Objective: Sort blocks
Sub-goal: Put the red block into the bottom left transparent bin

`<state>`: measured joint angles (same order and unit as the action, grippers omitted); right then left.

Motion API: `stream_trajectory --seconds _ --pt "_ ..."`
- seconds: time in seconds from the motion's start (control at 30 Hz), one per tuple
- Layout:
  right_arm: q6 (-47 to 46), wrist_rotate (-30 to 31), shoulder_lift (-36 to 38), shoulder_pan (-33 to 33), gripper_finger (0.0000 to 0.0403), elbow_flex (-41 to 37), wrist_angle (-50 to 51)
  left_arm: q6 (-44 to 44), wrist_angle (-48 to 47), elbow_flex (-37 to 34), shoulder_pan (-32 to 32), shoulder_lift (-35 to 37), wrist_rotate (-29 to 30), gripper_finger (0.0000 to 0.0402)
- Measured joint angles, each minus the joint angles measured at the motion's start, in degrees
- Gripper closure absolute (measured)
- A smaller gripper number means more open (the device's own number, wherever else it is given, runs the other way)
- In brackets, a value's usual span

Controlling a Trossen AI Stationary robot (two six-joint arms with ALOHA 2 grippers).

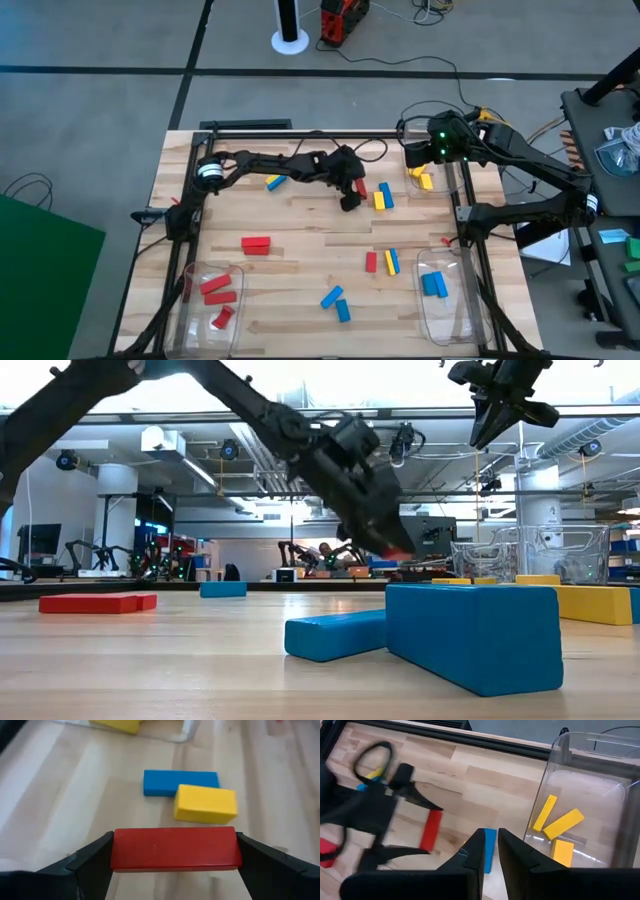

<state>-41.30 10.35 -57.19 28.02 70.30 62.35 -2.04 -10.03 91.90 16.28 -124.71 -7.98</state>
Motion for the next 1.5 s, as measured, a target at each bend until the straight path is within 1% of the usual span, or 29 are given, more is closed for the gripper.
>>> stream_trajectory --seconds 0.17,0.33,0.47,0.57,0.63,0.7,0.8,0.9,0.97,1.07,1.13,1.27,1.5 --pt "1.9 0.0 0.0 0.0 0.0360 0.0 0.0 0.0 -9.4 0.1 -0.9 6.8 0.0 0.0064" --pt "3.5 0.0 0.0 0.0 0.0360 0.0 -0.1 -0.1 -25.8 0.1 -4.1 15.0 -0.3 0.0064" --pt "5.1 0.0 0.0 0.0 0.0360 0.0 -0.1 2.0 -41.1 0.2 -8.7 21.5 -0.4 0.0064" --pt "6.1 0.0 0.0 0.0 0.0360 0.0 -0.1 6.9 -52.0 0.2 -14.0 26.1 -0.6 0.0064" --pt "6.6 0.0 0.0 0.0 0.0360 0.0 -0.1 13.1 -58.2 1.0 -18.1 29.0 -2.3 0.0064" --pt "6.9 0.0 0.0 0.0 0.0360 -0.1 -0.1 19.6 -62.4 2.5 -22.6 31.4 -4.1 0.0064" --pt "7.7 0.0 0.0 0.0 0.0360 -0.1 -0.2 25.8 -66.4 4.5 -29.7 33.8 -4.0 0.0063" --pt "8.0 0.0 0.0 0.0 0.0360 -0.1 -0.5 28.9 -69.1 5.2 -36.2 34.9 -0.8 0.0063" --pt "8.1 0.0 0.0 0.0 0.0360 -0.1 -0.5 30.8 -70.1 5.0 -39.1 35.0 -0.4 0.0063" --pt "8.1 0.0 0.0 0.0 0.0360 -0.1 -0.5 33.3 -72.5 3.8 -42.4 34.7 -0.7 0.0063" --pt "8.1 0.0 0.0 0.0 0.0360 -0.1 -0.6 33.5 -74.5 3.3 -44.3 34.4 -1.8 0.0063" --pt "8.1 0.0 0.0 0.0 0.0360 -0.1 -1.1 33.4 -80.2 2.5 -47.7 34.0 -2.0 0.0063" --pt "8.2 0.0 0.0 0.0 0.0360 -0.1 -1.2 35.6 -80.0 -4.0 -53.7 34.6 -3.6 0.0063"
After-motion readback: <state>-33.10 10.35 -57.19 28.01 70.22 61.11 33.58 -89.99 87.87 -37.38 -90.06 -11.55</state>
